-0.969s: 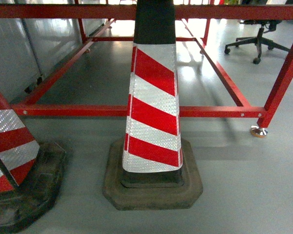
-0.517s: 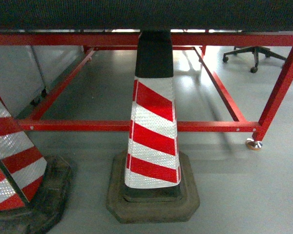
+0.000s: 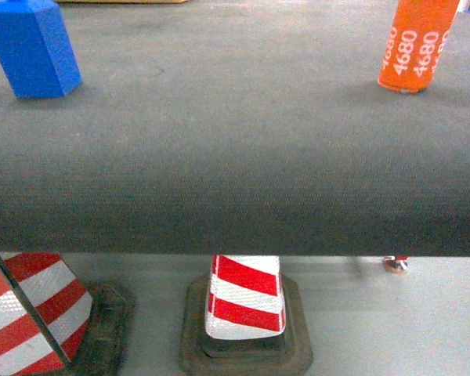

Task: Sort blue parts and orange caps into right shelf containers

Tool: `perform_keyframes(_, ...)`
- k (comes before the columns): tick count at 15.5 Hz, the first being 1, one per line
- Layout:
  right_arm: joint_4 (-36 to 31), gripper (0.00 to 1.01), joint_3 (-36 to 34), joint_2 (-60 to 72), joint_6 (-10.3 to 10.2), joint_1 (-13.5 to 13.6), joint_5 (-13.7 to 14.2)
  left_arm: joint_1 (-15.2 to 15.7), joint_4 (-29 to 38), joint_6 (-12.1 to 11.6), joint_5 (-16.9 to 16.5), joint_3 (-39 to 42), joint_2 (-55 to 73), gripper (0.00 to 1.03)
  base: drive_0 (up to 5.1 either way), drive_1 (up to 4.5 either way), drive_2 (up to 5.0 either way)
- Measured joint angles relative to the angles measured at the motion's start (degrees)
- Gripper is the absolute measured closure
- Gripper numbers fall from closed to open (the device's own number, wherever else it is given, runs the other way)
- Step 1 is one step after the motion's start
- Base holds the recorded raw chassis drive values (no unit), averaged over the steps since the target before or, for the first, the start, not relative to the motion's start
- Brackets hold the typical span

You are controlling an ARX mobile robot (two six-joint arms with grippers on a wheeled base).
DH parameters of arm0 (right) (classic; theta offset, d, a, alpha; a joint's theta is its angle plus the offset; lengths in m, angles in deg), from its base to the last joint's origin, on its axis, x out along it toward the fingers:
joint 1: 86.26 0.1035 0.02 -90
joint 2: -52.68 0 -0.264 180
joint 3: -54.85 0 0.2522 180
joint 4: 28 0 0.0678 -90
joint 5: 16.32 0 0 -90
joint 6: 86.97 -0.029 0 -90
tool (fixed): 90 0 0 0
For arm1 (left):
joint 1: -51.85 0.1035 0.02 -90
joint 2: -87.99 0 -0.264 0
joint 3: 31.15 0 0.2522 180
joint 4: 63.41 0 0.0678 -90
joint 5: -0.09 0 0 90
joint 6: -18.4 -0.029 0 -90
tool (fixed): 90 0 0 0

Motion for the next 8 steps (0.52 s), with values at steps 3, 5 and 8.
perform_keyframes(3, 0.02, 0.03, 0.00, 0.00, 0.02, 0.00, 0.00, 0.00, -0.02, 0.00, 0.02, 0.00, 0.00, 0.05, 0.0, 0.00, 0.0)
perform_keyframes(5, 0.04, 0.03, 0.00, 0.00, 0.02, 0.00, -0.02, 0.00, 0.02, 0.00, 0.00, 0.00, 0.00, 0.05, 0.0, 0.00, 0.0)
perform_keyframes(8, 0.09, 0.03, 0.00, 0.00, -0.04, 0.00, 0.00, 0.00, 0.00, -0.02, -0.02, 0.00, 0.00, 0.05, 0.0, 0.00, 0.0)
